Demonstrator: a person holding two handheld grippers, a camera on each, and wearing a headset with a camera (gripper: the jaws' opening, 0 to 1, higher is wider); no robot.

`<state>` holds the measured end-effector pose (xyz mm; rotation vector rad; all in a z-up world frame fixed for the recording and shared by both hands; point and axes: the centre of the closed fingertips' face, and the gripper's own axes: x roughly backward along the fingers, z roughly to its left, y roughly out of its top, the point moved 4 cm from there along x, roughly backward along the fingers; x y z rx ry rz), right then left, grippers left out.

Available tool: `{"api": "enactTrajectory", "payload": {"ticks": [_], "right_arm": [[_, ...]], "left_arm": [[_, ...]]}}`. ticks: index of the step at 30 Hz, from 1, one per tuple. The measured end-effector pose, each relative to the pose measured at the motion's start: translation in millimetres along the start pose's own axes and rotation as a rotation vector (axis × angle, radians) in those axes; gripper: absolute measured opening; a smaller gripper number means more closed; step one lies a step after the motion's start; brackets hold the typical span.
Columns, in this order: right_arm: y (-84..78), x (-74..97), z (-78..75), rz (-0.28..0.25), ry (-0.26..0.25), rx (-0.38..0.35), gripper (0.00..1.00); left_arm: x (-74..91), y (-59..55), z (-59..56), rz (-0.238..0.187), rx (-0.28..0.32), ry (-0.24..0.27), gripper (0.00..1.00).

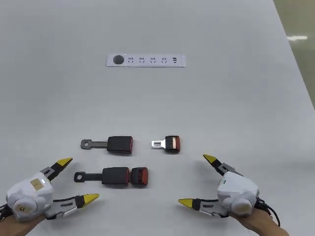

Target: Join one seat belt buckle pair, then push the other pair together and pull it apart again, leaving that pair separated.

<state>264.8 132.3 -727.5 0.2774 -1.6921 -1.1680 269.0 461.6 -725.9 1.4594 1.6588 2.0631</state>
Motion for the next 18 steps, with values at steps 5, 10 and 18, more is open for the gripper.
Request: {"api": "enactTrajectory", "payload": {"ticks": [5,10,18], "right_arm": [[0.0,1.2,4.5,-0.026,-0.021,-0.027,0.98],[2.3,2.4,7.6,-0.047,-0.029,-0.039,0.99],[4.6,3.3,9.5,-0.064,-0.032,-0.040,0.99]], "left_arm": [[1.8,1.0,-7.9,-0.022,0.019,0.012,0.90],[7.0,0.9,-13.1,-0.029,-0.010,0.012,0.97],[12.1,8.7,-13.7,-0.069,-0.007,0.029,1.00]]}}
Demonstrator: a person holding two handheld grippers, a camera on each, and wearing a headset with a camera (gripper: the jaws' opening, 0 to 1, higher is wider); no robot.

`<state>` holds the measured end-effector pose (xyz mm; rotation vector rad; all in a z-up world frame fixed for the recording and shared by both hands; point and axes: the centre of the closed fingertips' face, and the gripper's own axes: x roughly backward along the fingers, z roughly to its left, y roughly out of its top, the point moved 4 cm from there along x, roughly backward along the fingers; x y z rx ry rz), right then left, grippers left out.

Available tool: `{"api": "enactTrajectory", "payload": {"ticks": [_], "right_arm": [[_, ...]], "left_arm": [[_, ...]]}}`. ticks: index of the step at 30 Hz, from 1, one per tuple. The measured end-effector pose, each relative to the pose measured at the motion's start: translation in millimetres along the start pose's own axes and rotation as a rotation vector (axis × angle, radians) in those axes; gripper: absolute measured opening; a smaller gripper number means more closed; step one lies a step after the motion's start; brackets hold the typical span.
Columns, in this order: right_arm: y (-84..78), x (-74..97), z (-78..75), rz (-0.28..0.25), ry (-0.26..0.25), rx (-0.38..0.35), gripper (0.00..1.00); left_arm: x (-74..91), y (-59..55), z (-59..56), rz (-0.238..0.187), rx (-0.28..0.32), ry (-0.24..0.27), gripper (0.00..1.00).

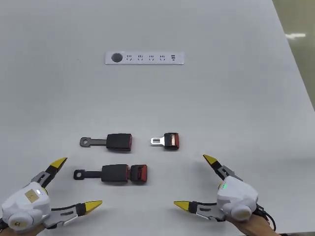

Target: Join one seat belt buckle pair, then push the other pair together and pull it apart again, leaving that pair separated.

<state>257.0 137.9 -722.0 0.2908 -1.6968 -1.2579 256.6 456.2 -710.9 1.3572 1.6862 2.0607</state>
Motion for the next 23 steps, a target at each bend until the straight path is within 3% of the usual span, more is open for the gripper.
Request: {"api": "enactTrajectory", "payload": {"ticks": [23], "right_arm": [[0.4,2.1,0.9,-0.003,0.005,0.020,0.99]], "left_arm": [[0.3,7.9,0.4,-0.010,-0.013,-0.009,1.00]]}}
